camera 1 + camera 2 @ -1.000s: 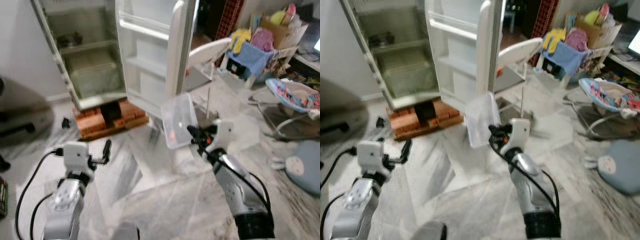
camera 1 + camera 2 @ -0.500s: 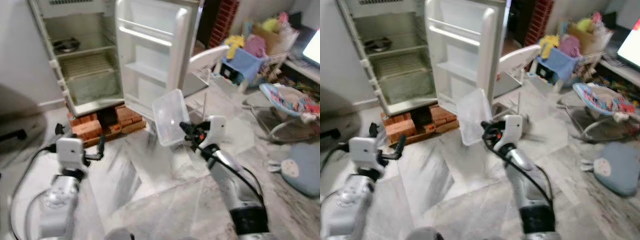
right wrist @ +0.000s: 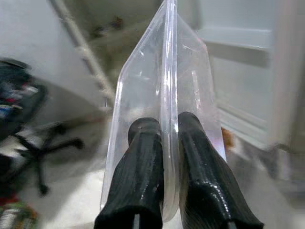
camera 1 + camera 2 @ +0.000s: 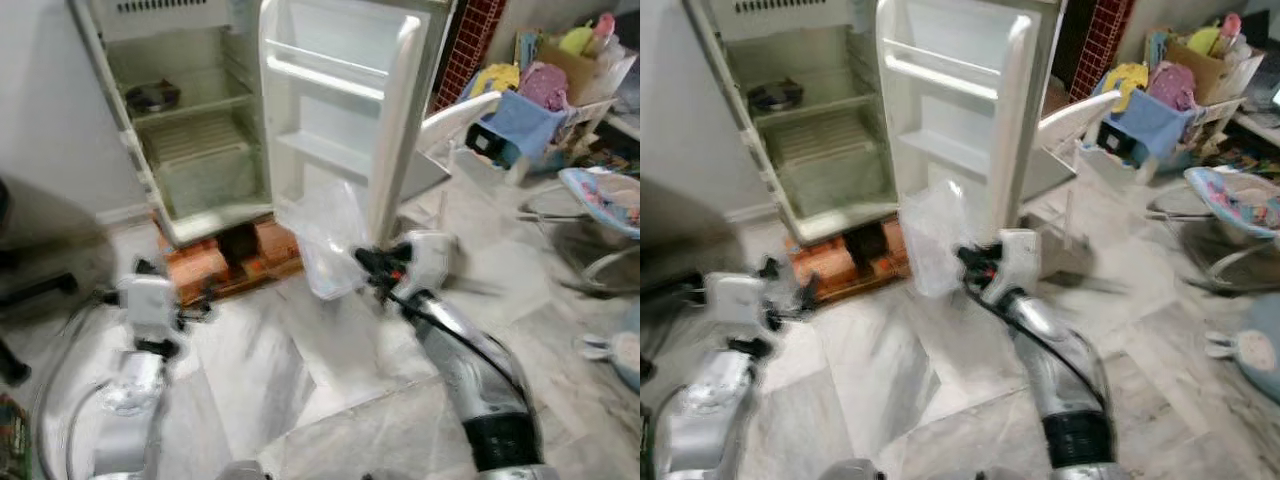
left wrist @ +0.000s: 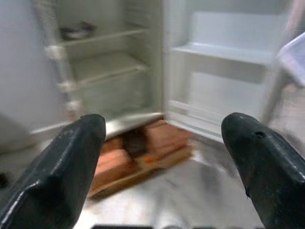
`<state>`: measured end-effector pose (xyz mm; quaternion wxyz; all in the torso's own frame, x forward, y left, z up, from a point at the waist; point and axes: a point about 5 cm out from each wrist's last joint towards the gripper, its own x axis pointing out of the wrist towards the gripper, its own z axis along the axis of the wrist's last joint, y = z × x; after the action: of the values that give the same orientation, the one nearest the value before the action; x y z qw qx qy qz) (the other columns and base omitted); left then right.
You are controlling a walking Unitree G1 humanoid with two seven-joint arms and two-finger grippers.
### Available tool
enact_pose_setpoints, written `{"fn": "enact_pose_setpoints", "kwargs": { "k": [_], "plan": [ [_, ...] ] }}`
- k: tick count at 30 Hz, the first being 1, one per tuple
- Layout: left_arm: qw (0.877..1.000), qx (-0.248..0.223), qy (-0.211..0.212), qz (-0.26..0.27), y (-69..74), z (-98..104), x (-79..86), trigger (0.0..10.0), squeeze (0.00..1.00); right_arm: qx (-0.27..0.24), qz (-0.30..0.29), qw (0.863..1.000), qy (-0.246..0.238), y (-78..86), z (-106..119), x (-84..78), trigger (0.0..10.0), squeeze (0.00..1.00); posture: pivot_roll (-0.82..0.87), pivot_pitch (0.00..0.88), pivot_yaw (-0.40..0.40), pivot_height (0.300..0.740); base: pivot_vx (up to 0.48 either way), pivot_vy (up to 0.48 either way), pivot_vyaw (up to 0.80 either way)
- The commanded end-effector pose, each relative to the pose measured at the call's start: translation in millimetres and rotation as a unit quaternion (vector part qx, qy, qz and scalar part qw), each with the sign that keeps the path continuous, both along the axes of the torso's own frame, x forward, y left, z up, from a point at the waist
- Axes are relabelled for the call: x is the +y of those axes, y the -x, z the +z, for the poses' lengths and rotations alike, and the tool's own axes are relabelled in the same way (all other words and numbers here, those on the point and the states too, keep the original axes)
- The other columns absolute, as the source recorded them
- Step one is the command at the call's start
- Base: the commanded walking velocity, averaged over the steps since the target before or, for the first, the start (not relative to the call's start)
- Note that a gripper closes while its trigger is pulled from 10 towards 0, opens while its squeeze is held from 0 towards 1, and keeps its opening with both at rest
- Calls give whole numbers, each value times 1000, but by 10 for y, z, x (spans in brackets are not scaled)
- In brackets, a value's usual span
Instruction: Restocking fridge
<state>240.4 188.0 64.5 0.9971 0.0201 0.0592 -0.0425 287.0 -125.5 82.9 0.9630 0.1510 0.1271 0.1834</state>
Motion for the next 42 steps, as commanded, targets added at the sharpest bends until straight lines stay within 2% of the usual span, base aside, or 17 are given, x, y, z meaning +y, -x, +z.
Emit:
{"fn": "enact_pose_setpoints", "kwargs": {
  "k": [1, 8, 20, 27, 34, 38, 42],
  "plan": [
    [1000, 6, -14, 20, -5, 10, 130, 10000, 0, -18, 17, 1000, -11, -42, 97, 97, 10000, 0, 168, 0, -63, 740, 292, 379, 0],
    [999, 7, -19, 34, -1, 5, 177, 10000, 0, -23, 32, 999, -11, -62, 115, 127, 10000, 0, 170, 0, -64, 740, 275, 393, 0],
    [999, 10, -41, 27, -14, -17, 175, 10000, 0, -30, 28, 999, -12, -86, 132, 125, 10000, 0, 169, 0, -59, 740, 269, 398, 719],
    [999, 21, -46, 17, -26, -50, 143, 10000, 0, -34, -18, 999, 2, -115, 82, 37, 10000, 0, 172, 0, -17, 740, 287, 46, 142],
    [998, 18, -56, -25, -167, -9, 91, 10000, 0, -42, -77, 996, 14, -113, 28, -81, 10000, 0, 136, 0, 48, 740, 0, 0, 0],
    [997, 15, -63, -31, -236, 12, 99, 10000, 0, -42, -83, 996, 16, -98, 20, -93, 10000, 0, 127, 0, 43, 740, 0, 0, 0],
    [998, 6, -55, -23, -266, 23, 119, 10000, 0, -47, -97, 994, 26, -110, 32, -169, 10000, 0, 146, 0, -28, 740, 0, 0, 0]
  ]
}}
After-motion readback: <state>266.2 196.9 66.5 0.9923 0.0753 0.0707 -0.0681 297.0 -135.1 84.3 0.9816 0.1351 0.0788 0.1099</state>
